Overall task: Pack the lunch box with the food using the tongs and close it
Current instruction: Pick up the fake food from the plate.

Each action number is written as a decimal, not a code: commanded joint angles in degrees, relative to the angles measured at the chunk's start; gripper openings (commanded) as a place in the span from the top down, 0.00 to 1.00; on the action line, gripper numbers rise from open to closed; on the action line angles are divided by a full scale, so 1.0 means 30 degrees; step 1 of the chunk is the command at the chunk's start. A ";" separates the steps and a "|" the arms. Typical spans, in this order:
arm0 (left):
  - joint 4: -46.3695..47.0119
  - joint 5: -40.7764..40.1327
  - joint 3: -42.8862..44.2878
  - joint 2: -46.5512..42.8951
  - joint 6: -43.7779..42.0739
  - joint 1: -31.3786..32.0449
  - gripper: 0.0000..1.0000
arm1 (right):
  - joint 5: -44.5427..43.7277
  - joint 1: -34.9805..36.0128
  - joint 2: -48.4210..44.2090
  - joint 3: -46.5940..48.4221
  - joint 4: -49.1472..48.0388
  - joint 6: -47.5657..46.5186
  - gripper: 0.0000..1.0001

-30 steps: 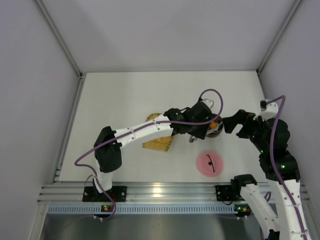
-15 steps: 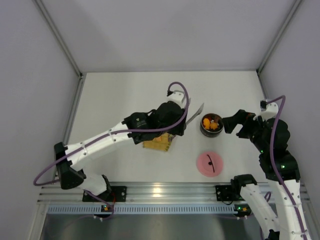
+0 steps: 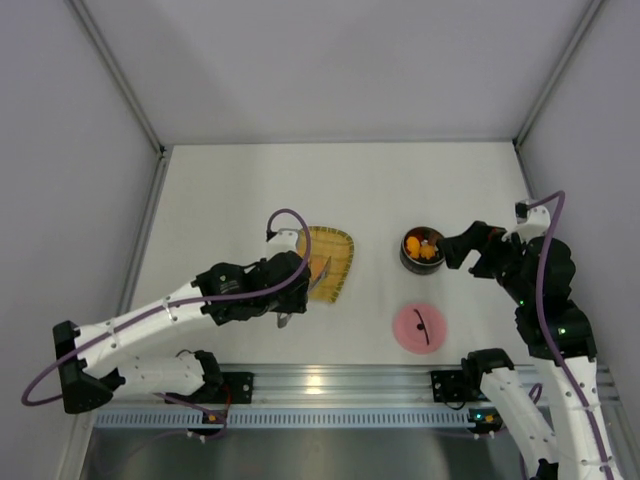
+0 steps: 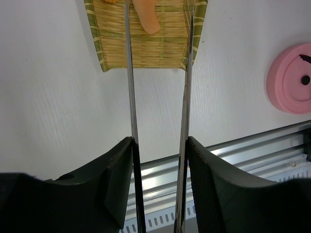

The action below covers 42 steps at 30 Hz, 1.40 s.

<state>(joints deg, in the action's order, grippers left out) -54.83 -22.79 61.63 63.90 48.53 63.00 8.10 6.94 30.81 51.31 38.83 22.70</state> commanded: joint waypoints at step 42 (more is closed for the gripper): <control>0.3804 0.0769 -0.1412 0.2255 0.1606 0.0005 0.52 | -0.0180 -0.0204 -0.0162 0.0358 -0.0492 -0.0154 0.01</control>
<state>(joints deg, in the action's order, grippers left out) -46.41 -20.14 54.63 70.70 53.80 63.00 8.05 6.94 30.74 51.00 38.74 22.57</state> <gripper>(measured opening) 0.491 0.993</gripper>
